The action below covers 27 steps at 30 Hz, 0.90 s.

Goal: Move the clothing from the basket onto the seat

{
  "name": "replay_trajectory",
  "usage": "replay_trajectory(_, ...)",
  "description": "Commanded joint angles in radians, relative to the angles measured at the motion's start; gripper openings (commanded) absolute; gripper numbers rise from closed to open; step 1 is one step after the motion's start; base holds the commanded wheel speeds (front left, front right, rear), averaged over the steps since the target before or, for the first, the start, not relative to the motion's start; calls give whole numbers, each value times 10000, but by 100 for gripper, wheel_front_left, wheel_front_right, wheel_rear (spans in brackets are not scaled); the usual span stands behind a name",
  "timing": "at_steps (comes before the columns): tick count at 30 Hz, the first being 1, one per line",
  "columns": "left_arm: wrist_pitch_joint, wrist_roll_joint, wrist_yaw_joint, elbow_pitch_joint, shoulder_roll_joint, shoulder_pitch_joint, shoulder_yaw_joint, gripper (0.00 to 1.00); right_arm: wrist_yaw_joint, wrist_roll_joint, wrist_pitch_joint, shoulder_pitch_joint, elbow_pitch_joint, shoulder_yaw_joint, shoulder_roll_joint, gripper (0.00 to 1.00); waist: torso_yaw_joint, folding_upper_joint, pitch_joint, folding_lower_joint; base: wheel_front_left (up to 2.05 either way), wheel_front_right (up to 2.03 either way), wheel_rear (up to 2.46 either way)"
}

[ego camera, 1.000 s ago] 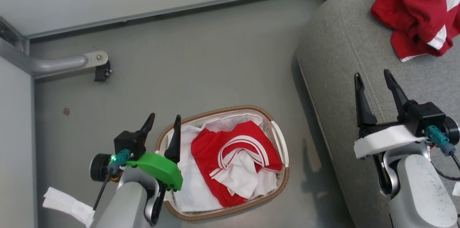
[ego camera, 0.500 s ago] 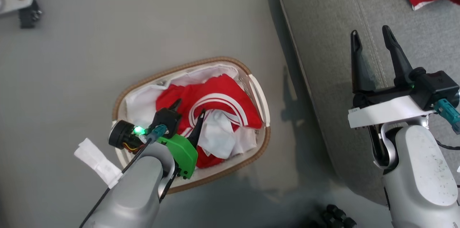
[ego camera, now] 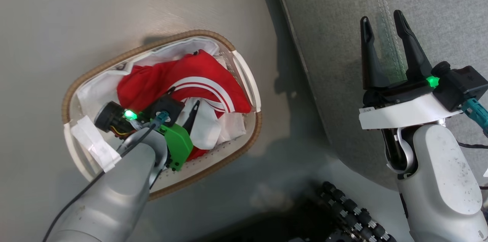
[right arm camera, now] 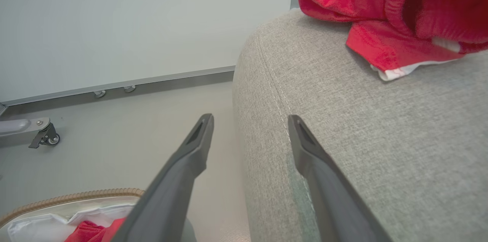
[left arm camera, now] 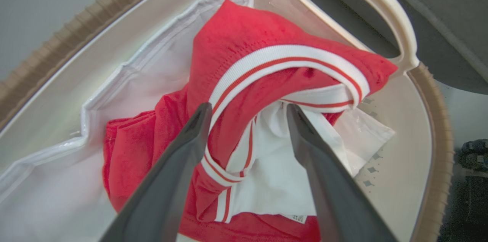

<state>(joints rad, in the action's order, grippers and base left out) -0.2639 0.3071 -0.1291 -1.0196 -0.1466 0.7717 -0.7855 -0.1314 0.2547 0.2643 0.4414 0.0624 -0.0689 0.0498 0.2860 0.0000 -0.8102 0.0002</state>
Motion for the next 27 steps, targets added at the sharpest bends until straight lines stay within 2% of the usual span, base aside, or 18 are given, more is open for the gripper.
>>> replay_trajectory(1, -10, -20, -27, -175, -142, 303, -54, 100, 14, 73, 3, 137, -60, -49, 15, 100, 546, 0, -578, -2, 0, 0, 0)
replay_trajectory(12, -9, -153, 233, -913, -250, 1074, 0, 100, 14, 395, 3, 218, -304, -242, 15, 100, 976, 0, -1015, -2, 0, 0, 0)
replay_trajectory(13, -9, -88, 246, -921, -239, 1094, 69, 51, 12, 403, 3, 205, -311, -245, 15, 100, 980, 0, -1011, -2, 0, 0, 0)
replay_trajectory(14, -9, -73, 245, -918, -227, 1102, 98, 21, 14, 402, 3, 188, -308, -253, 15, 100, 979, 0, -1000, -2, 0, 0, 0)
replay_trajectory(15, -9, -46, 245, -916, -212, 1096, 120, 0, 14, 397, 2, 170, -289, -257, 15, 100, 971, 0, -983, -2, 0, 0, 0)
replay_trajectory(27, -9, 192, 327, -171, -247, 428, 564, 0, 14, 102, 2, 132, 60, -286, 18, 100, 627, 0, -226, -2, 0, 0, 0)
